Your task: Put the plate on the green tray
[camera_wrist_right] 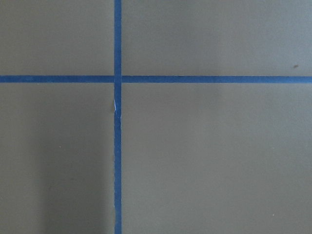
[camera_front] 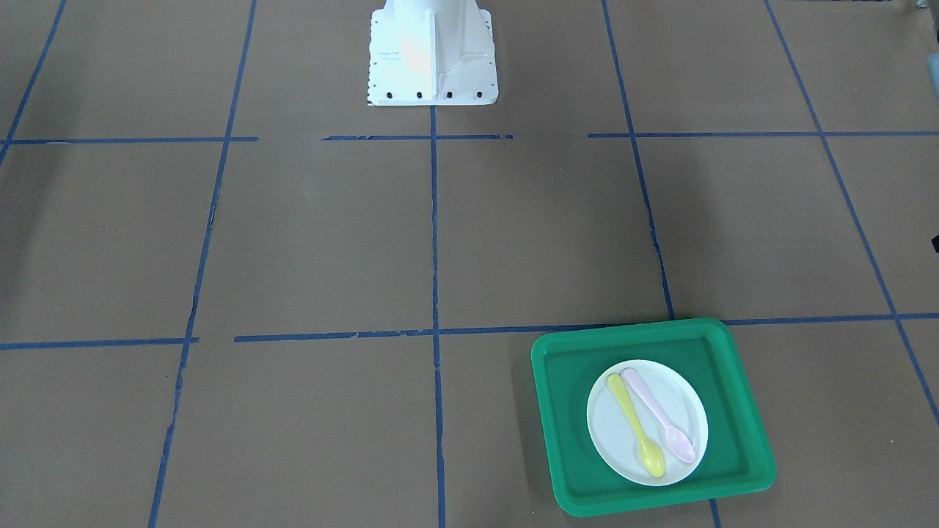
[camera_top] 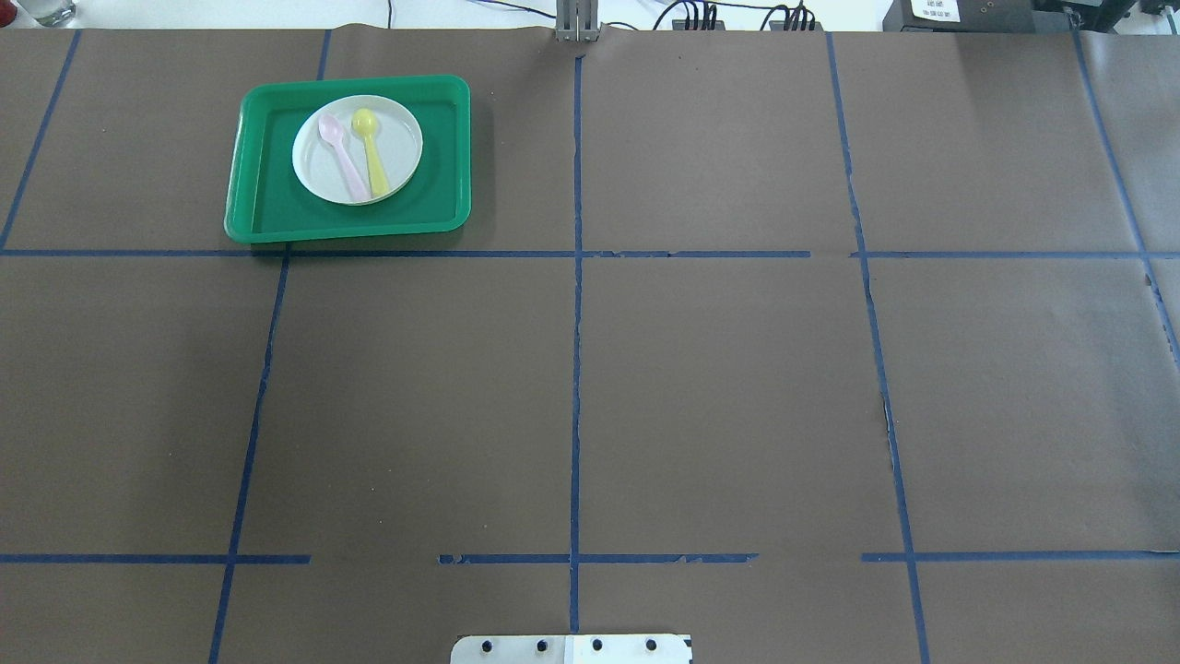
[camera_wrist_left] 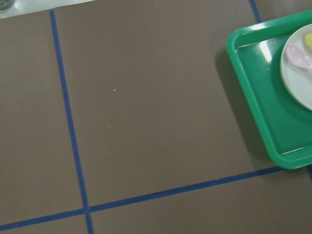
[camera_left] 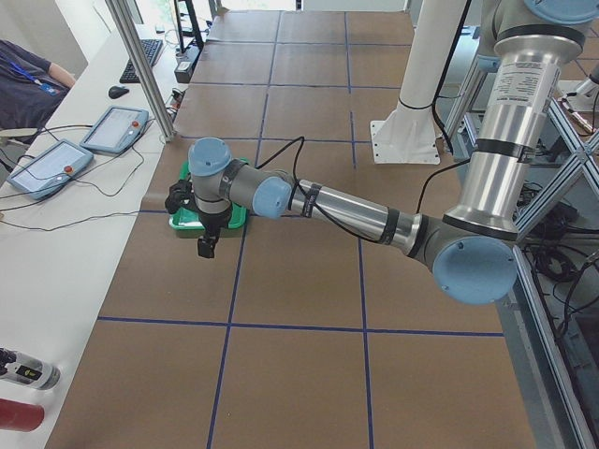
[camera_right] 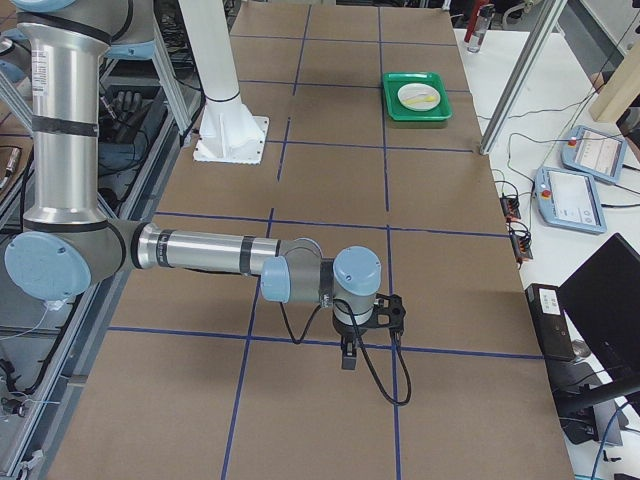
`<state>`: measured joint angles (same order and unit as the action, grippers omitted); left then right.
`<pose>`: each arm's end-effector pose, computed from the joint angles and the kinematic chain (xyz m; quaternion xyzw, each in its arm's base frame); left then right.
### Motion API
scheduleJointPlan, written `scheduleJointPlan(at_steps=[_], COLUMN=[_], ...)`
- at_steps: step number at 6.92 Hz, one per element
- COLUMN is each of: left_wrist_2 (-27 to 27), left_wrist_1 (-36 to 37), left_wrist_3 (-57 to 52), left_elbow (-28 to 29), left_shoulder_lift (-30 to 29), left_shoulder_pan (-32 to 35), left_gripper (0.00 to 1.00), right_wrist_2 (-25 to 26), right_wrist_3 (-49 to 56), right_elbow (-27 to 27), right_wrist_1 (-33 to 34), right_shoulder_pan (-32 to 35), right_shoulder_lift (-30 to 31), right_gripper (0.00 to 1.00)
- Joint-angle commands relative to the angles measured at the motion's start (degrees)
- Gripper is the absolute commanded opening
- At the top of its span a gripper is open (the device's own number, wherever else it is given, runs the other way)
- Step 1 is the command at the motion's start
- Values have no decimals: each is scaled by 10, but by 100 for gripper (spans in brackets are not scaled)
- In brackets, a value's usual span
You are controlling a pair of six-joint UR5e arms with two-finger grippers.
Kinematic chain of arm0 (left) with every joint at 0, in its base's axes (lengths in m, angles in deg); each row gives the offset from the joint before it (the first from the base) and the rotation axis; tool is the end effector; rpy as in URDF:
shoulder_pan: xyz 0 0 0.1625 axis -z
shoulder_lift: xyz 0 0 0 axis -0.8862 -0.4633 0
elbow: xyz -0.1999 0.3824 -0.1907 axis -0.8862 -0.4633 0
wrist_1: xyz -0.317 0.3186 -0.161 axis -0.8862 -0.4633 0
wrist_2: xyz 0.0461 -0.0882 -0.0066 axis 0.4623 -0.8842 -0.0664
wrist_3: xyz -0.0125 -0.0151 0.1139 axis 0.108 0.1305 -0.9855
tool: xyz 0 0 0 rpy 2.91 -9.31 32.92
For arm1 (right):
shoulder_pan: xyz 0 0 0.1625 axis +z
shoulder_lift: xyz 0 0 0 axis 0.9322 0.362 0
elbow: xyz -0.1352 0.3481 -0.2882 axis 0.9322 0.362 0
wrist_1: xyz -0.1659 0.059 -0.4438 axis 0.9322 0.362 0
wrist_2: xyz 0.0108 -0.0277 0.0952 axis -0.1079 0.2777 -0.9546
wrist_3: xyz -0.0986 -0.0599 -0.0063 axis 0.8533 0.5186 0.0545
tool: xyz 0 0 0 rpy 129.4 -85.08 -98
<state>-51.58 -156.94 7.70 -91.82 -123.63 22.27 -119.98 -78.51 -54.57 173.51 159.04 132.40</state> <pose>0.0048 -0.6451 0.5635 0.1085 0.3671 0.0792 0.9204 0.0606 -0.5205 0.7370 0.0063 -0.3463 0.0125 0.9380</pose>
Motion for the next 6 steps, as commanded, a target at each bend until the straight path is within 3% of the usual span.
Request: scheduleJointPlan(at_steps=[1, 6], left_wrist_2=[3, -5], left_wrist_1=[39, 39], left_wrist_3=[-111, -73], left_elbow=[-24, -16], left_shoulder_lift=[100, 150], left_shoulder_pan=[63, 72], left_gripper=[100, 100], right_wrist_2=[0, 0], right_wrist_3=[0, 0], right_elbow=[0, 0], right_wrist_1=[0, 0], right_shoulder_pan=[0, 0], right_shoulder_lift=[0, 0], right_gripper=[100, 100])
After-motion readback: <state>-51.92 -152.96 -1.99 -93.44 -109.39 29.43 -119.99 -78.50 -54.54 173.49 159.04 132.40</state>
